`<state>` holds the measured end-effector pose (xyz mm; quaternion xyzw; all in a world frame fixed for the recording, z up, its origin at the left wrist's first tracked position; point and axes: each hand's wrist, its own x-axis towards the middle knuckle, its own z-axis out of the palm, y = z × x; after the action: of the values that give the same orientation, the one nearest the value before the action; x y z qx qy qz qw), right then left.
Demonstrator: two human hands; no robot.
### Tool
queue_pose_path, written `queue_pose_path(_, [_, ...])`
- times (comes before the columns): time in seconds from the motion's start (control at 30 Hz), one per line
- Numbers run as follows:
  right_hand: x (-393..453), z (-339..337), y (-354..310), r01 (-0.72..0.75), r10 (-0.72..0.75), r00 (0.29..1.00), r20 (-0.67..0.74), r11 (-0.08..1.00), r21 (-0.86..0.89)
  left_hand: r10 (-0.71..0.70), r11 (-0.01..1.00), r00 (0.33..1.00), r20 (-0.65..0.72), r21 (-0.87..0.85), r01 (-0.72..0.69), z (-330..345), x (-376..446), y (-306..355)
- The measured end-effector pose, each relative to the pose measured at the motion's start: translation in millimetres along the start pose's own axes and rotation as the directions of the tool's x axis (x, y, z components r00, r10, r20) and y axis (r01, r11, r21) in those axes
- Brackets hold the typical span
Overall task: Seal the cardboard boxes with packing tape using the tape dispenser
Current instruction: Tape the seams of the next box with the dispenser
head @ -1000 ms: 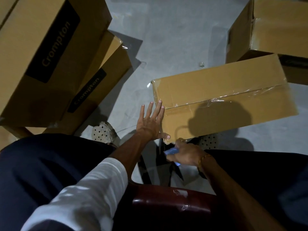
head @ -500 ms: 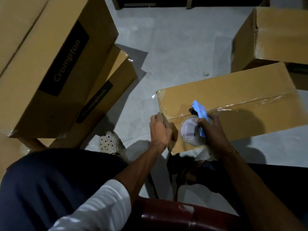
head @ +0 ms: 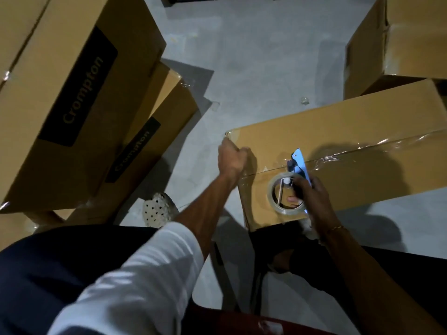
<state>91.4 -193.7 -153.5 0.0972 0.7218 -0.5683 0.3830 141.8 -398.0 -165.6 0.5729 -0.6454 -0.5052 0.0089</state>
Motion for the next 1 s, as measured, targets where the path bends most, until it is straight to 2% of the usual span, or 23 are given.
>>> queue_pose_path(0.13, [0, 4, -4, -0.029, 0.029, 0.999, -0.012, 1.000, 0.012, -0.029, 0.999, 0.997, 0.072, 0.035, 0.027, -19, 26, 21])
queue_pose_path(0.27, [1, 7, -5, -0.030, 0.030, 1.000, -0.007, 0.999, 0.018, -0.138, 0.987, 0.958, 0.250, -0.043, 0.153, -17, 21, 0])
queue_pose_path(0.4, [2, 7, -3, -0.009, 0.010, 1.000, -0.003, 0.999, 0.043, -0.225, 0.974, 0.923, 0.313, 0.101, 0.203, -1, -11, -47])
queue_pose_path(0.53, [3, 6, 0, -0.001, 0.001, 1.000, -0.014, 0.999, 0.036, -0.278, 0.957, 0.863, 0.421, 0.195, 0.214, -4, -82, -64])
queue_pose_path(0.6, [2, 6, -1, -0.002, 0.002, 1.000, -0.018, 1.000, 0.019, -0.328, 0.943, 0.843, 0.426, 0.205, 0.263, -3, -102, -70])
queue_pose_path(0.73, [1, 7, -3, 0.012, -0.013, 1.000, -0.027, 1.000, -0.026, -0.440, 0.896, 0.823, 0.359, 0.116, 0.428, 1, -118, -64])
queue_pose_path(0.8, [-3, 9, -8, 0.034, -0.034, 0.999, -0.011, 0.998, -0.045, -0.453, 0.886, 0.785, 0.423, 0.116, 0.449, -7, -124, -59])
queue_pose_path(0.87, [-9, 10, -12, 0.064, -0.064, 0.998, -0.002, 0.997, -0.051, -0.422, 0.906, 0.738, 0.526, 0.220, 0.361, -22, -124, -53])
queue_pose_path(0.9, [-10, 9, -11, 0.075, -0.076, 0.997, -0.012, 0.995, -0.069, -0.398, 0.910, 0.751, 0.527, 0.331, 0.250, -28, -118, -47])
queue_pose_path(0.93, [-13, 7, -10, 0.076, -0.080, 0.996, -0.039, 0.993, -0.094, -0.358, 0.866, 0.804, 0.475, 0.491, 0.096, -33, -106, -39])
queue_pose_path(1.0, [-15, 1, -4, 0.037, -0.059, 0.988, -0.142, 0.988, -0.151, -0.176, 0.664, 0.933, 0.313, 0.737, -0.122, -37, -75, -26])
